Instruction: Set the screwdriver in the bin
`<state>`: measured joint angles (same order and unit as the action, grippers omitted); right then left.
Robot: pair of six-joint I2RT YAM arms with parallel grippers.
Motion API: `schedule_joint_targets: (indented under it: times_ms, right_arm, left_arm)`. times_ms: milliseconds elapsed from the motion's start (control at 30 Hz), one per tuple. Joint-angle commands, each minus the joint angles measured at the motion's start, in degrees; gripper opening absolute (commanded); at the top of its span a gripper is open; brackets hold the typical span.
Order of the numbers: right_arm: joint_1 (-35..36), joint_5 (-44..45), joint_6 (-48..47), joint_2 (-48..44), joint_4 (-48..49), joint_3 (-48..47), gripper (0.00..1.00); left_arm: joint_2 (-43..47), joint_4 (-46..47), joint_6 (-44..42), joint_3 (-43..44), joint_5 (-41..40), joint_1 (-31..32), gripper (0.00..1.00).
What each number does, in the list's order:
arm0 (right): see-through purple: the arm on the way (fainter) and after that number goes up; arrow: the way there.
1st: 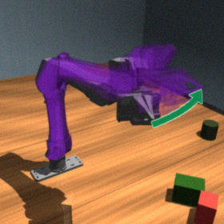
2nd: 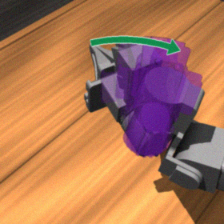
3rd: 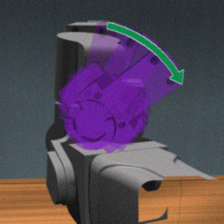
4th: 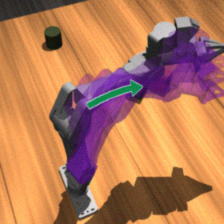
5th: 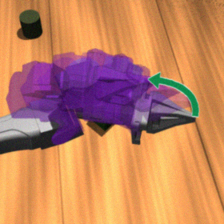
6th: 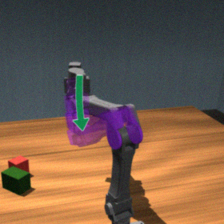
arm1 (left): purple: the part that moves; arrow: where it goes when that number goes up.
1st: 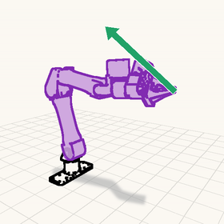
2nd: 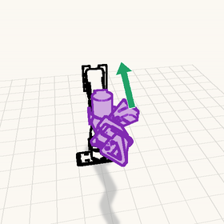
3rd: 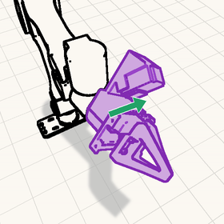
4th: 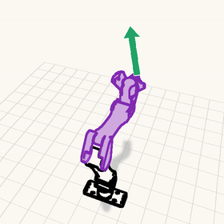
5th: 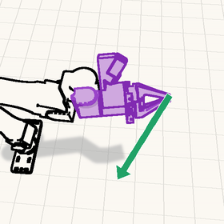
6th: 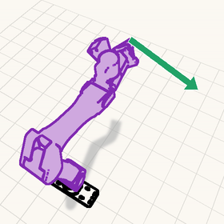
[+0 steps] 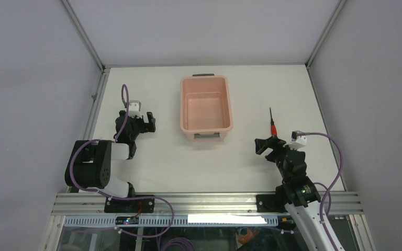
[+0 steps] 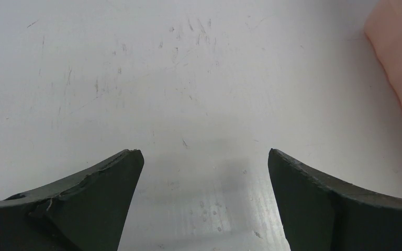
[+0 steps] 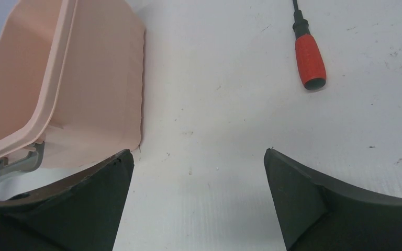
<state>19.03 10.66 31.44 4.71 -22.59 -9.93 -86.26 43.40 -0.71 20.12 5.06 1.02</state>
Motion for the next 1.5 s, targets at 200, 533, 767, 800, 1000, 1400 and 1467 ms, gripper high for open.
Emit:
schedule_joint_targets:
  times_ms: [200,533,767,800,1000,1400,1467]
  right_arm:
    - [-0.20,-1.33,-3.14,-0.42,2.26,-4.48,0.99]
    - [-0.21,3.84,-20.79,26.90,-7.53,-39.22,0.99]
    - [-3.73,13.62,-22.11,63.64,-36.80,-78.08,0.99]
    - [-5.57,12.21,-22.02,67.32,-38.41,-81.30,0.99]
    - [-16.73,-3.03,-23.06,84.53,-39.18,-86.84,0.97]
    - [-21.73,-9.40,-23.94,104.86,-27.96,-71.99,0.81]
    - [-21.92,-9.65,-24.18,106.55,-26.83,-70.92,0.76]
  left_arm:
    - [-0.12,3.81,0.59,1.33,1.71,-0.58,0.99]
    - [-0.08,3.80,0.54,1.33,1.64,-0.58,0.99]
    - [-0.09,3.79,0.59,1.33,1.71,-0.58,0.99]
    - [-0.12,3.76,0.54,1.33,1.74,-0.58,0.99]
    - [-0.10,3.79,0.56,1.33,1.68,-0.58,0.99]
    - [-0.21,4.04,0.61,1.33,1.69,-0.58,0.99]
    - [-0.21,4.11,0.61,1.32,1.66,-0.58,0.99]
